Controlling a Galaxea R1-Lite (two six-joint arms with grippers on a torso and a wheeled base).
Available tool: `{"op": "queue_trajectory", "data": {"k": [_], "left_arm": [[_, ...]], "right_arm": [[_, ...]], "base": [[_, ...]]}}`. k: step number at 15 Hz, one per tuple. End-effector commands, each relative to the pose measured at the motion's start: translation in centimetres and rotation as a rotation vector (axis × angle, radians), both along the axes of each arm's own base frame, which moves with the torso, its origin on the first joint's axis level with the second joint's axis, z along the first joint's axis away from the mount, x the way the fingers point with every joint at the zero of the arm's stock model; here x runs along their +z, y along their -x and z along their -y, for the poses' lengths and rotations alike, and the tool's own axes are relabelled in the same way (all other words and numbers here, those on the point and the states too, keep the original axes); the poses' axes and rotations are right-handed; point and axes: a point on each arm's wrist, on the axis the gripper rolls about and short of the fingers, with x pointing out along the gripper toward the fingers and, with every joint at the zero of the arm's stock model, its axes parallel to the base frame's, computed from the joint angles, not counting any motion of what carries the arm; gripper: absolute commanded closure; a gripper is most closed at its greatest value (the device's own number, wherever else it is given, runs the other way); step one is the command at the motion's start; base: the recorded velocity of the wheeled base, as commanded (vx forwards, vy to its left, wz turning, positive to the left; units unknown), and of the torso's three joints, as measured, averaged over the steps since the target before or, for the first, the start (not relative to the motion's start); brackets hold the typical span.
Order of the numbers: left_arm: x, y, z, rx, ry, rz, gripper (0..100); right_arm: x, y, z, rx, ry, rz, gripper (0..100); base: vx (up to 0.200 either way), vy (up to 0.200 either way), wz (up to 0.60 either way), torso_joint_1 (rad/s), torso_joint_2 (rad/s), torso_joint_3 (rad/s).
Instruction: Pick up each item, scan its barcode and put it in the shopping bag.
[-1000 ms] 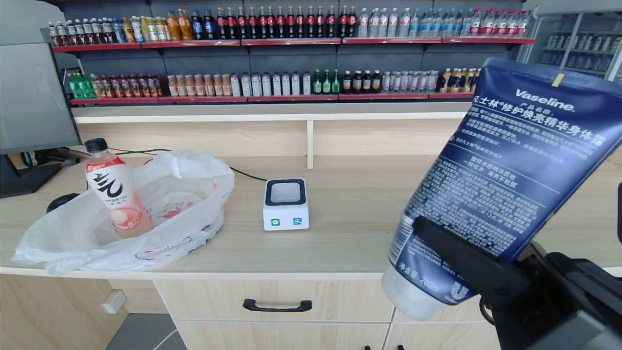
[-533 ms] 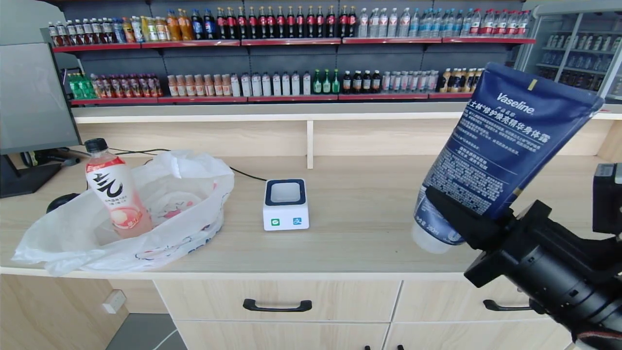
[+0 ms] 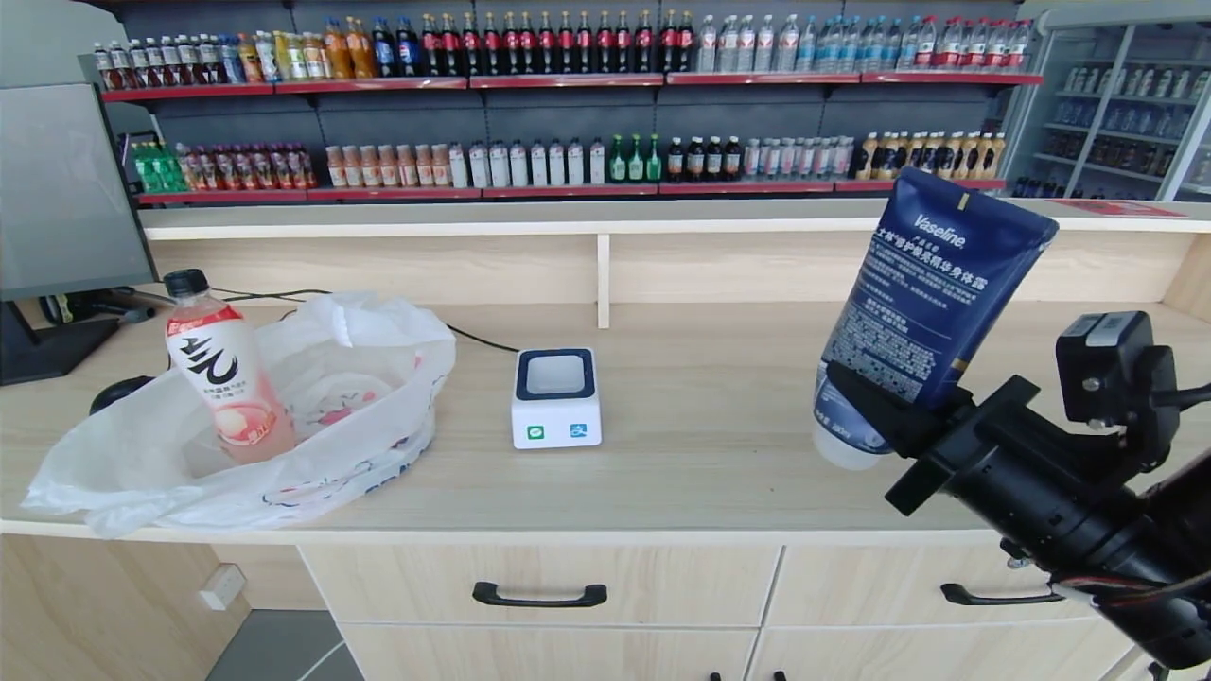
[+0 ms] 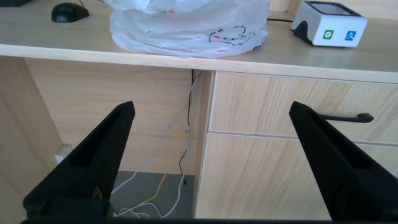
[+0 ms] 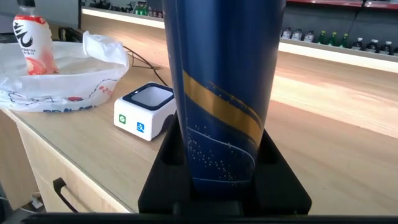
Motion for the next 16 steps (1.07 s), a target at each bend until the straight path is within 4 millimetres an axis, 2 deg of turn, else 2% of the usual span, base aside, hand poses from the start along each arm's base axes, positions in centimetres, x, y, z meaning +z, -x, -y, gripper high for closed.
{"op": "queue_trajectory", "data": {"k": [1, 7, 8, 11, 16], "left_arm": [[0.00, 0.00, 0.00, 0.000, 0.000, 0.000, 0], [-0.02, 0.00, 0.00, 0.000, 0.003, -0.001, 0], [-0.02, 0.00, 0.00, 0.000, 0.005, -0.001, 0], [0.00, 0.00, 0.00, 0.001, 0.005, 0.000, 0], [-0.02, -0.01, 0.00, 0.003, 0.019, -0.003, 0]], "right_arm": [[-0.16, -0.65, 0.30, -0.025, 0.005, -0.004, 100], [0.13, -1.23, 0.85, -0.056, -0.004, 0.006, 100], [0.13, -1.23, 0.85, -0.056, -0.004, 0.006, 100], [0.04, -0.93, 0.99, -0.056, -0.002, 0.002, 100], [0.12, -0.85, 1.26, -0.059, -0.028, -0.010, 100]], "base": [[0.000, 0.000, 0.00, 0.000, 0.00, 0.000], [0.000, 0.000, 0.00, 0.000, 0.00, 0.000], [-0.200, 0.000, 0.00, 0.007, 0.00, 0.002], [0.000, 0.000, 0.00, 0.000, 0.00, 0.000], [0.000, 0.200, 0.00, -0.001, 0.00, 0.007]]}}
